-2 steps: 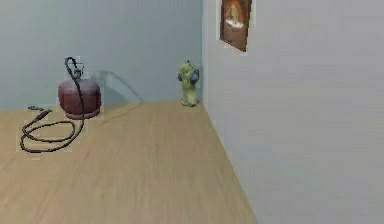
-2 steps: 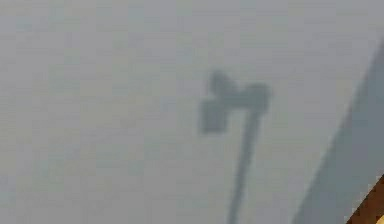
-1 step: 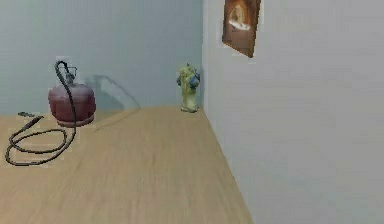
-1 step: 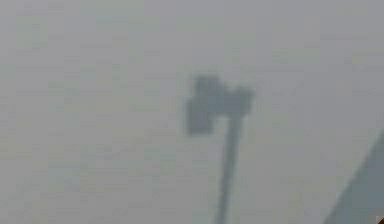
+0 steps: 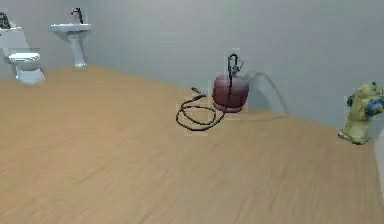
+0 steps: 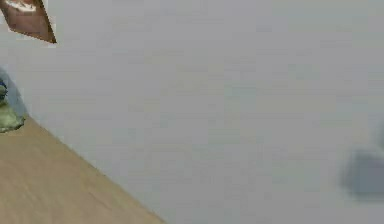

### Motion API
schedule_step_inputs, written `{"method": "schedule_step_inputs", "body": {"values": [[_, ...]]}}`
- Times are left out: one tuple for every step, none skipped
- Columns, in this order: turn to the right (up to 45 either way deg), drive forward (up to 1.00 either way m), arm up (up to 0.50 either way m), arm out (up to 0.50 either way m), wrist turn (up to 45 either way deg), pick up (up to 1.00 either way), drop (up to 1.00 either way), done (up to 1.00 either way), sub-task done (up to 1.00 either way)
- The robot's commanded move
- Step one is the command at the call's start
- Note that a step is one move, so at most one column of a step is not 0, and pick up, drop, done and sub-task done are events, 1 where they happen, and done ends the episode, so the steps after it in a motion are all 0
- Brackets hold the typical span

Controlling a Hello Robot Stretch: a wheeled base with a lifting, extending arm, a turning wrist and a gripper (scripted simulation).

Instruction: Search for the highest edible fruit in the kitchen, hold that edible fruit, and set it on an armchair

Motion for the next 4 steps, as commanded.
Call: {"method": "schedule_step_inputs", "body": {"values": [[-39.0, 0.0, 0.0, 0.0, 0.0, 0.0, 0.0, 0.0, 0.0], [0.0, 0.75, 0.0, 0.0, 0.0, 0.0, 0.0, 0.0, 0.0], [-33.0, 0.0, 0.0, 0.0, 0.0, 0.0, 0.0, 0.0, 0.0], [0.0, 1.0, 0.0, 0.0, 0.0, 0.0, 0.0, 0.0, 0.0]]}}
